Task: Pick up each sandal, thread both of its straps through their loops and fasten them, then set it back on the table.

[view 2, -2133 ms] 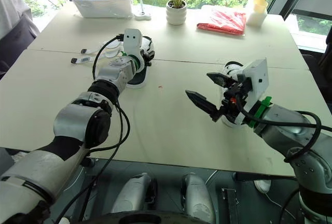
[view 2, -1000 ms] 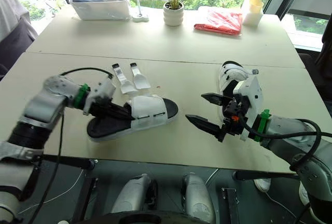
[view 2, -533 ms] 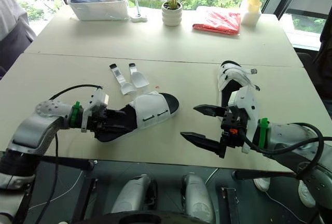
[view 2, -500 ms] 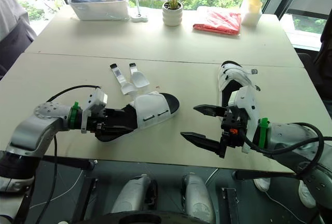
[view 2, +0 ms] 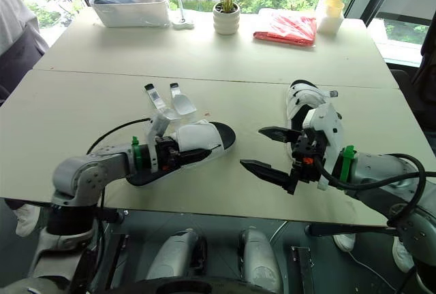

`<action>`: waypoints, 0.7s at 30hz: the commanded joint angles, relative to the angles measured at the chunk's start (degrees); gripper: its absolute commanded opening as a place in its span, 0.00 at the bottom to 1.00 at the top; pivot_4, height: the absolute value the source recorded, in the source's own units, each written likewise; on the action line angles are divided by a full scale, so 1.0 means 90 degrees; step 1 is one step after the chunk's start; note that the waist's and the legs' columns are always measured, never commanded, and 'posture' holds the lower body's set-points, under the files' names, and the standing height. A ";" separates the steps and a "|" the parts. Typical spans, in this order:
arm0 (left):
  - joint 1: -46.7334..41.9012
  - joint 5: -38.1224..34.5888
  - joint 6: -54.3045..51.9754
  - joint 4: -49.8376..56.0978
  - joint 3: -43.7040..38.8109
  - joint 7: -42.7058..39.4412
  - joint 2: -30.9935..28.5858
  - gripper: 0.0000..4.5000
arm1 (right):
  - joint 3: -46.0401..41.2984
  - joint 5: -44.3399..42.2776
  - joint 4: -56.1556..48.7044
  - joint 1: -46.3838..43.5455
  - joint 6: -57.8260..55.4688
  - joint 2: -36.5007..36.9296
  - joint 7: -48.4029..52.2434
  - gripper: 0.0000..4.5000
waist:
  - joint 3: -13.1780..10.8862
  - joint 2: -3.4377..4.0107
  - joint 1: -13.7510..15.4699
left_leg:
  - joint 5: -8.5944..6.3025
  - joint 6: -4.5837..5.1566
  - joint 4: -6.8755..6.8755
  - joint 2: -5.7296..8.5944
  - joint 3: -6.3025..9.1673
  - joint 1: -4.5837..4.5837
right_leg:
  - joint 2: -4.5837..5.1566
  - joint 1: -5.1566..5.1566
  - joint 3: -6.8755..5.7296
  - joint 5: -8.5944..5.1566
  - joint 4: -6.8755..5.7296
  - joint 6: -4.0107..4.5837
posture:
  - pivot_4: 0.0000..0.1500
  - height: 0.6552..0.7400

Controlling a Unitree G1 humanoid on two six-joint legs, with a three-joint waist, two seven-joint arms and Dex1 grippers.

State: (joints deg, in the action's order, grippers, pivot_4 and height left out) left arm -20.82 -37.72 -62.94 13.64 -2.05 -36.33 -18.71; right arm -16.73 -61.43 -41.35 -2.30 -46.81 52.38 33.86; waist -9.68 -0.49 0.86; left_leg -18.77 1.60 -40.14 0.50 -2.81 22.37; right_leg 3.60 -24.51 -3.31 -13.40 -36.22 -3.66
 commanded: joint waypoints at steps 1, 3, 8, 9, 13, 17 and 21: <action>0.0012 -0.0100 0.0270 0.0005 -0.0014 -0.0126 -0.0023 0.69 | -0.0060 0.0012 -0.0085 -0.0039 0.0085 -0.0086 -0.0097 1.00 | 0.0000 0.0000 -0.0010 | 0.0003 -0.0005 0.0000 0.0000 0.0000 0.0000 | -0.0001 0.0000 0.0000 0.0000 0.0000 0.0000 | 1.00 0.81; 0.0061 -0.0116 0.0390 0.0020 0.0136 -0.0391 -0.0181 0.47 | -0.0064 0.0002 -0.0124 -0.0012 0.0082 -0.0100 -0.0135 1.00 | 0.0000 0.0001 -0.0009 | 0.0007 -0.0013 0.0001 0.0000 -0.0001 -0.0001 | -0.0002 0.0000 0.0000 0.0000 0.0000 0.0000 | 1.00 0.81; 0.0022 -0.0073 0.0777 -0.0158 0.0324 -0.0975 -0.0563 0.01 | -0.0108 -0.0015 -0.0166 0.0043 0.0076 -0.0093 -0.0181 1.00 | 0.0001 0.0001 -0.0009 | 0.0010 -0.0017 0.0001 -0.0001 0.0000 -0.0002 | -0.0002 0.0000 0.0001 -0.0002 -0.0001 0.0003 | 1.00 0.81; -0.0076 -0.0047 0.0950 -0.0276 0.0412 -0.1353 -0.0763 0.01 | -0.0127 -0.0012 -0.0177 0.0066 0.0074 -0.0084 -0.0191 1.00 | 0.0001 0.0001 -0.0010 | 0.0009 -0.0015 0.0001 -0.0001 0.0001 -0.0002 | -0.0001 0.0000 0.0001 -0.0002 -0.0001 0.0003 | 1.00 0.81; -0.0673 0.0204 0.1849 -0.0840 0.0950 -0.3176 -0.1646 0.01 | -0.0204 -0.0039 -0.0280 0.0186 0.0073 -0.0051 -0.0227 1.00 | 0.0000 0.0003 -0.0010 | 0.0009 -0.0017 0.0003 -0.0001 0.0001 -0.0002 | -0.0002 -0.0004 0.0000 -0.0011 -0.0001 0.0021 | 1.00 0.81; -0.1469 0.0473 0.2385 -0.1512 0.1599 -0.4796 -0.2242 0.01 | -0.0275 -0.0047 -0.0340 0.0314 0.0100 -0.0046 -0.0227 1.00 | -0.0001 0.0002 0.0022 | 0.0009 -0.0015 0.0003 0.0000 -0.0001 0.0003 | -0.0001 -0.0007 0.0001 -0.0014 0.0003 0.0027 | 1.00 0.81; -0.2112 0.0801 0.2851 -0.2248 0.2048 -0.5729 -0.2213 0.01 | -0.0242 -0.0011 -0.0462 0.0428 0.0120 -0.0077 -0.0267 1.00 | -0.0001 0.0002 0.0007 | 0.0007 -0.0013 0.0001 0.0001 -0.0004 0.0008 | 0.0001 -0.0006 0.0002 -0.0014 0.0012 0.0027 | 1.00 0.81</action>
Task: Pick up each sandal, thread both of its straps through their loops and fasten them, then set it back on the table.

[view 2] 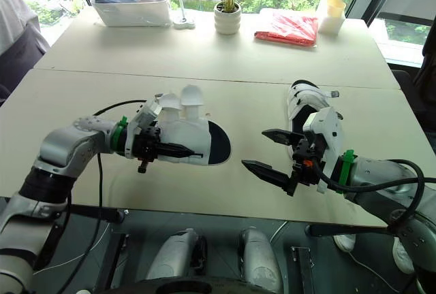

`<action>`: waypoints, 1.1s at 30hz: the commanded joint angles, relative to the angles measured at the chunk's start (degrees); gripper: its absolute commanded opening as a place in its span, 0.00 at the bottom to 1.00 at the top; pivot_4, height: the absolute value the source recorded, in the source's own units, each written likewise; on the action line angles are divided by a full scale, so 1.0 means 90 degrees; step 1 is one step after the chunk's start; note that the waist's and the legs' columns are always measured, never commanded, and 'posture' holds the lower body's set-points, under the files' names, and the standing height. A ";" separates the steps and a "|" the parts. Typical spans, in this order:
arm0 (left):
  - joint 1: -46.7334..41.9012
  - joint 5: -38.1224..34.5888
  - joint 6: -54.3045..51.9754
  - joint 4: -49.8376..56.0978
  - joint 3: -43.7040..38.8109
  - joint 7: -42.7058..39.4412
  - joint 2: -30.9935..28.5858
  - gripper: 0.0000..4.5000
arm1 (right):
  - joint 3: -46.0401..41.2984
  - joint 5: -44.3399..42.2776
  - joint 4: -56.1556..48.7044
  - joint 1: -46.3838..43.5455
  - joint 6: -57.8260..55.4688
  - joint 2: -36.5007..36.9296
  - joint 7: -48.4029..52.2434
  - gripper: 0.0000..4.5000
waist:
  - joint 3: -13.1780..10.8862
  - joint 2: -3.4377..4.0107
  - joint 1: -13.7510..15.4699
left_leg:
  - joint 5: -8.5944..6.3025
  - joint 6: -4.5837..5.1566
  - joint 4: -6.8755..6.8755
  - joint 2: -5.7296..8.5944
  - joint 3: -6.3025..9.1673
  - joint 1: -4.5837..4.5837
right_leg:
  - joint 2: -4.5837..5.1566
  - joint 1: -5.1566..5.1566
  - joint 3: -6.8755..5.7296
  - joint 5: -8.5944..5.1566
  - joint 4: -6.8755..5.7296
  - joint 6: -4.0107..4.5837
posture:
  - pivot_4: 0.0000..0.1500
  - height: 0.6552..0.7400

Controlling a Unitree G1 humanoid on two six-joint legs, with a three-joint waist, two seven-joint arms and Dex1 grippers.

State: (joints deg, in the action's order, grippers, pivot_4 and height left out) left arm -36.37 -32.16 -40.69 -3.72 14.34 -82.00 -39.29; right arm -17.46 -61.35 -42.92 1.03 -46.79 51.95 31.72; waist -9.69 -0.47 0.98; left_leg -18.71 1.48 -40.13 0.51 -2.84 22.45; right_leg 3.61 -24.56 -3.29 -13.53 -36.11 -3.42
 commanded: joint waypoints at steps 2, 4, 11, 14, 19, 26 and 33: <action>-0.0570 0.0266 0.0442 -0.0518 0.0541 -0.1057 0.0072 0.01 | -0.0155 -0.0065 -0.0398 0.0140 0.0113 -0.0026 -0.0038 1.00 | -0.0001 -0.0001 -0.0015 | -0.0004 0.0008 0.0000 0.0000 0.0000 0.0000 | 0.0000 -0.0001 -0.0001 0.0001 -0.0001 -0.0001 | 1.00 0.81; -0.0531 0.0607 0.0711 -0.0618 0.0731 -0.0983 0.0176 0.01 | -0.0199 -0.0072 -0.0457 0.0207 0.0115 0.0007 -0.0026 1.00 | 0.0000 -0.0001 -0.0025 | -0.0007 0.0012 0.0001 0.0000 0.0000 0.0001 | -0.0001 -0.0002 -0.0001 0.0002 -0.0002 -0.0005 | 1.00 0.81; 0.0083 0.0341 -0.0870 0.0251 0.0460 0.0237 0.0405 0.01 | -0.0302 -0.0095 -0.0503 0.0349 0.0116 0.0000 -0.0098 1.00 | 0.0000 0.0000 -0.0028 | -0.0011 0.0020 0.0000 -0.0001 0.0003 -0.0001 | -0.0002 -0.0003 0.0000 0.0013 -0.0008 -0.0024 | 1.00 0.81; 0.0293 -0.0038 -0.1875 0.0699 0.0146 0.0838 0.0472 0.01 | -0.0247 -0.0091 -0.0498 0.0330 0.0131 -0.0038 -0.0124 1.00 | 0.0000 0.0000 -0.0022 | -0.0011 0.0020 0.0000 -0.0001 0.0004 -0.0001 | -0.0001 -0.0002 0.0000 0.0013 -0.0007 -0.0025 | 1.00 0.81; 0.0513 -0.0362 -0.2186 0.0983 -0.0220 0.1228 0.0515 0.01 | -0.0061 -0.0014 -0.0433 0.0227 0.0174 -0.0091 -0.0079 1.00 | 0.0000 -0.0001 -0.0016 | -0.0010 0.0018 0.0000 -0.0001 0.0005 -0.0001 | -0.0001 -0.0001 0.0000 0.0012 -0.0007 -0.0025 | 1.00 0.81; 0.0354 0.0073 -0.1003 0.0177 -0.0040 0.1149 0.0828 0.17 | 0.0187 0.0132 -0.0285 0.0033 0.0223 -0.0117 0.0036 1.00 | 0.0000 -0.0001 -0.0007 | -0.0009 0.0016 -0.0001 -0.0001 0.0005 -0.0002 | 0.0000 0.0000 0.0000 0.0011 -0.0007 -0.0022 | 1.00 0.81; -0.0209 0.0071 -0.1033 -0.0255 -0.0007 0.0943 0.0949 0.89 | 0.0354 0.0258 -0.0126 -0.0159 0.0228 -0.0165 0.0136 1.00 | -0.0001 -0.0001 -0.0016 | -0.0009 0.0017 0.0000 -0.0001 0.0005 -0.0002 | -0.0001 -0.0001 -0.0001 0.0011 -0.0008 -0.0023 | 1.00 0.81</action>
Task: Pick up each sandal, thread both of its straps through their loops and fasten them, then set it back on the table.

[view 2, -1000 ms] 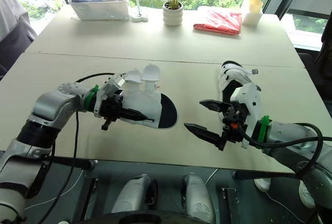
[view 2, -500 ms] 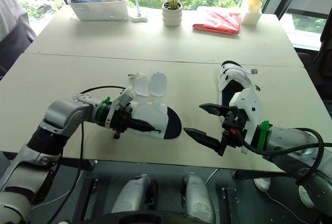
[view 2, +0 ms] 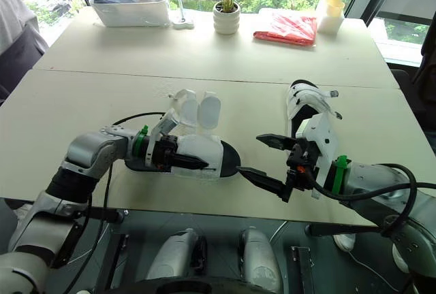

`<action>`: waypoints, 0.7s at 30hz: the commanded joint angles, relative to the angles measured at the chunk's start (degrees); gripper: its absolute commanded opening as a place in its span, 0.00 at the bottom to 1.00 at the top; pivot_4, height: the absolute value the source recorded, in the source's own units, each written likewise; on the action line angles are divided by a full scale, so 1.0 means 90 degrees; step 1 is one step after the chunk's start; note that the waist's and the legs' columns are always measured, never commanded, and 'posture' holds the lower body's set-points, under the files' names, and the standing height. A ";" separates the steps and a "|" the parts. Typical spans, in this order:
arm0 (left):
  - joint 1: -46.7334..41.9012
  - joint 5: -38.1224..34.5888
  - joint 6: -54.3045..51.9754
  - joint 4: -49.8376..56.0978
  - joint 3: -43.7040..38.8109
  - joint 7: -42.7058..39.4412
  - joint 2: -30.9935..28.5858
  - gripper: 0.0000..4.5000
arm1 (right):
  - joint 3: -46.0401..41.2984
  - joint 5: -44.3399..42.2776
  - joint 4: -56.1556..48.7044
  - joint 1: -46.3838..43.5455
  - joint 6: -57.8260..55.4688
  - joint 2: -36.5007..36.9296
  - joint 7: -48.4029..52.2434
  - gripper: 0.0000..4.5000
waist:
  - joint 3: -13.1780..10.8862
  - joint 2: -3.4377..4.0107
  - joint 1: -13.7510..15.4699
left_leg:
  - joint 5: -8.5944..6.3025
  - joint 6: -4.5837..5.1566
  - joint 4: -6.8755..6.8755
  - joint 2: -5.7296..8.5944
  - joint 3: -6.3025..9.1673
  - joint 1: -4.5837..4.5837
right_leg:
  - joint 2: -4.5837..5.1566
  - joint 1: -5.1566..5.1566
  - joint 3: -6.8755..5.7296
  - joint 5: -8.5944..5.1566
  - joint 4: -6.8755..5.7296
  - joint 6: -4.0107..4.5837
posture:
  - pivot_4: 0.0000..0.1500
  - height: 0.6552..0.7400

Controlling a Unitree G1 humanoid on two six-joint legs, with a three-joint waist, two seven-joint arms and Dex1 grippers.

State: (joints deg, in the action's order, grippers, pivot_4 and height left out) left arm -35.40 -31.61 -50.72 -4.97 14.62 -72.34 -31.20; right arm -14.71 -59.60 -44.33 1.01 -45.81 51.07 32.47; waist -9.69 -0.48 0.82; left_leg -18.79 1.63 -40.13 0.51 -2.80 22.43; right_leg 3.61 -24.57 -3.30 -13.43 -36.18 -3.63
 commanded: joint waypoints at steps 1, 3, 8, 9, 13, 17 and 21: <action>-0.0381 0.0012 0.0075 -0.0142 -0.0002 -0.0221 0.0008 0.98 | 0.0095 0.0088 0.0061 -0.0204 0.0120 -0.0085 0.0048 1.00 | 0.0000 0.0000 0.0001 | 0.0000 0.0000 0.0000 0.0000 0.0000 0.0000 | 0.0000 0.0000 0.0000 0.0000 0.0000 0.0000 | 1.00 0.81; -0.0388 -0.0103 -0.0046 -0.0011 -0.0015 -0.0446 -0.0175 1.00 | 0.0125 0.0101 0.0078 -0.0258 0.0102 -0.0109 0.0045 1.00 | 0.0000 0.0000 -0.0002 | 0.0000 0.0000 -0.0001 0.0000 -0.0001 0.0000 | 0.0000 0.0000 0.0000 0.0000 0.0000 0.0001 | 1.00 0.81; -0.0091 -0.0506 -0.0428 0.0831 -0.0432 -0.0882 -0.1198 1.00 | 0.0002 0.0103 0.0110 -0.0225 0.0076 -0.0013 0.0167 1.00 | -0.0001 0.0003 -0.0043 | 0.0004 -0.0007 0.0007 -0.0001 -0.0001 0.0001 | -0.0001 -0.0009 0.0000 0.0000 -0.0001 0.0000 | 1.00 0.81; -0.0014 -0.0546 -0.0423 0.0938 -0.0544 -0.0868 -0.1350 1.00 | -0.0047 0.0132 0.0141 -0.0193 0.0083 0.0026 0.0222 1.00 | -0.0001 0.0003 -0.0027 | 0.0005 -0.0009 0.0007 -0.0002 -0.0001 0.0001 | -0.0001 -0.0009 0.0000 -0.0001 -0.0001 0.0001 | 1.00 0.81; 0.0319 -0.0657 -0.0311 0.1146 -0.1003 -0.0856 -0.1845 1.00 | -0.0162 0.0204 0.0243 -0.0153 0.0067 0.0115 0.0361 1.00 | -0.0002 0.0002 -0.0005 | 0.0002 -0.0004 0.0004 -0.0001 0.0000 0.0001 | 0.0002 -0.0005 0.0001 -0.0009 0.0001 0.0016 | 1.00 0.81; 0.0408 -0.0578 -0.0044 0.1009 -0.1239 -0.0807 -0.1996 1.00 | -0.0225 0.0127 0.0273 -0.0143 0.0013 0.0118 0.0415 1.00 | -0.0002 0.0001 0.0012 | 0.0003 -0.0005 0.0004 -0.0001 0.0001 0.0002 | 0.0003 -0.0004 0.0000 -0.0010 0.0002 0.0018 | 1.00 0.81; 0.0388 -0.0641 -0.0187 0.0953 -0.1114 -0.0621 -0.1670 1.00 | -0.0029 0.0281 0.0307 -0.0224 0.0059 0.0020 0.0359 1.00 | -0.0002 0.0002 0.0000 | 0.0003 -0.0005 0.0004 -0.0001 0.0000 0.0002 | 0.0004 -0.0004 0.0000 -0.0010 0.0003 0.0018 | 1.00 0.81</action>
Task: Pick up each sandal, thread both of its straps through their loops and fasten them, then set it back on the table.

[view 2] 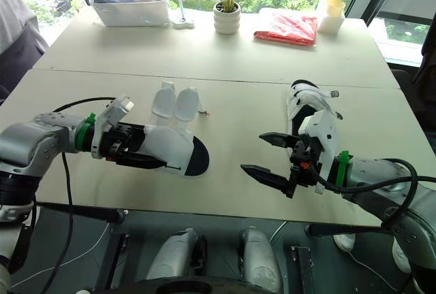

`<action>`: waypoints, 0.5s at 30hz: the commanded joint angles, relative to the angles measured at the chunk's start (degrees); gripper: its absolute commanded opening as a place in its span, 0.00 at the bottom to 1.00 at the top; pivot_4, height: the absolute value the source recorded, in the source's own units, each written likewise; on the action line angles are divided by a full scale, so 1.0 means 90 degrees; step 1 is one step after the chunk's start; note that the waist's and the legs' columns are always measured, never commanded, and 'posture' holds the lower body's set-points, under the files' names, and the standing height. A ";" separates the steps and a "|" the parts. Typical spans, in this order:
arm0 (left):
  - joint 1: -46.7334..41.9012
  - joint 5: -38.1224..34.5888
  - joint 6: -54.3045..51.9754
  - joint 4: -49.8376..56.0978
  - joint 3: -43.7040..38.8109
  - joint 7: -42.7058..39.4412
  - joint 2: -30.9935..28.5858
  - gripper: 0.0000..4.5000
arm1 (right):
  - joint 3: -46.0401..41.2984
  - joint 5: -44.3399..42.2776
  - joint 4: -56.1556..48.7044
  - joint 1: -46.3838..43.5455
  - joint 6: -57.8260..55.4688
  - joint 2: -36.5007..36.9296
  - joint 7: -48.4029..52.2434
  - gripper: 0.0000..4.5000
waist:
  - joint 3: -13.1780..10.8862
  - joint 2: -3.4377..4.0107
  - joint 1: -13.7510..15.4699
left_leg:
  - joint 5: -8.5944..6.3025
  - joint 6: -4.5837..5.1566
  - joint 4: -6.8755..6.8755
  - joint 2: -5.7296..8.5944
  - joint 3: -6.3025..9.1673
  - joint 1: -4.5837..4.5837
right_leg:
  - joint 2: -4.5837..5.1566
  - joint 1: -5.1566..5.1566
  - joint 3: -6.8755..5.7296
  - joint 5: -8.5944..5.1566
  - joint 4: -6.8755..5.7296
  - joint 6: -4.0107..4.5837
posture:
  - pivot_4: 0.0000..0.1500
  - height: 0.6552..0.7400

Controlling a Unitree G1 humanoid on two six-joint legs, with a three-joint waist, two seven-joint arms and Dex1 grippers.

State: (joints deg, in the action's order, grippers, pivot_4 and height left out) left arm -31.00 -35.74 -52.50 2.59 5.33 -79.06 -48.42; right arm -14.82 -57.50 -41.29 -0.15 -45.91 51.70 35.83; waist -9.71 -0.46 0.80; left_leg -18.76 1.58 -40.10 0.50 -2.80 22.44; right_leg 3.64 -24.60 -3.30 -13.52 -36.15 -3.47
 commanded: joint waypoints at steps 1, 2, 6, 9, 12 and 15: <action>-0.0088 -0.0219 -0.0039 0.0169 0.0000 0.0244 0.0451 1.00 | 0.0017 0.0078 -0.0008 -0.0138 0.0076 -0.0075 -0.0046 1.00 | 0.0000 0.0000 0.0008 | 0.0000 0.0000 0.0000 0.0000 0.0000 0.0000 | 0.0000 0.0000 0.0000 0.0000 -0.0001 0.0000 | 1.00 0.81; -0.0081 -0.0246 -0.0085 0.0209 0.0044 0.0319 0.0588 1.00 | 0.0032 0.0094 0.0006 -0.0167 0.0075 -0.0092 -0.0065 1.00 | 0.0000 0.0000 0.0012 | 0.0000 0.0001 0.0000 0.0000 0.0000 0.0000 | 0.0000 0.0000 0.0000 0.0000 -0.0001 0.0000 | 1.00 0.81; -0.0245 -0.0328 -0.0440 -0.0072 -0.0012 0.1197 0.1617 1.00 | -0.0013 0.0058 0.0016 -0.0246 0.0032 -0.0080 -0.0057 1.00 | -0.0001 -0.0003 0.0010 | 0.0000 0.0001 -0.0003 0.0001 -0.0001 0.0002 | 0.0000 0.0002 0.0000 0.0010 0.0000 -0.0017 | 1.00 0.81; -0.0226 0.0089 -0.0160 -0.0271 0.0298 0.1366 0.1842 1.00 | -0.0034 0.0025 0.0048 -0.0310 0.0001 -0.0069 -0.0070 1.00 | -0.0001 -0.0003 -0.0008 | 0.0000 0.0001 -0.0005 0.0001 -0.0002 0.0003 | -0.0001 0.0001 -0.0001 0.0011 -0.0002 -0.0020 | 1.00 0.81; -0.0056 0.0886 0.0744 -0.0517 0.0932 0.1076 0.1487 1.00 | -0.0048 0.0004 0.0038 -0.0315 -0.0019 -0.0091 -0.0099 1.00 | 0.0001 0.0001 -0.0044 | 0.0000 0.0000 0.0004 0.0000 -0.0004 -0.0005 | -0.0007 0.0000 0.0000 0.0011 -0.0005 -0.0019 | 1.00 0.81; -0.0015 0.1208 0.1385 -0.0754 0.1056 0.0835 0.1257 1.00 | -0.0026 0.0005 0.0016 -0.0307 -0.0031 -0.0116 -0.0117 1.00 | 0.0003 0.0003 -0.0012 | 0.0003 -0.0004 0.0006 -0.0001 -0.0003 -0.0007 | -0.0008 -0.0001 0.0000 0.0010 -0.0009 -0.0017 | 1.00 0.81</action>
State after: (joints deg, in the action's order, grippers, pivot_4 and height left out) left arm -31.48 -27.94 -43.01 -2.95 14.04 -70.87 -35.72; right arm -14.03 -56.57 -40.17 -2.50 -46.36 50.94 34.96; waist -9.69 -0.43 0.70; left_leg -18.74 1.55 -40.06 0.49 -2.82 22.37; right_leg 3.58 -24.61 -3.29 -13.45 -36.23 -3.58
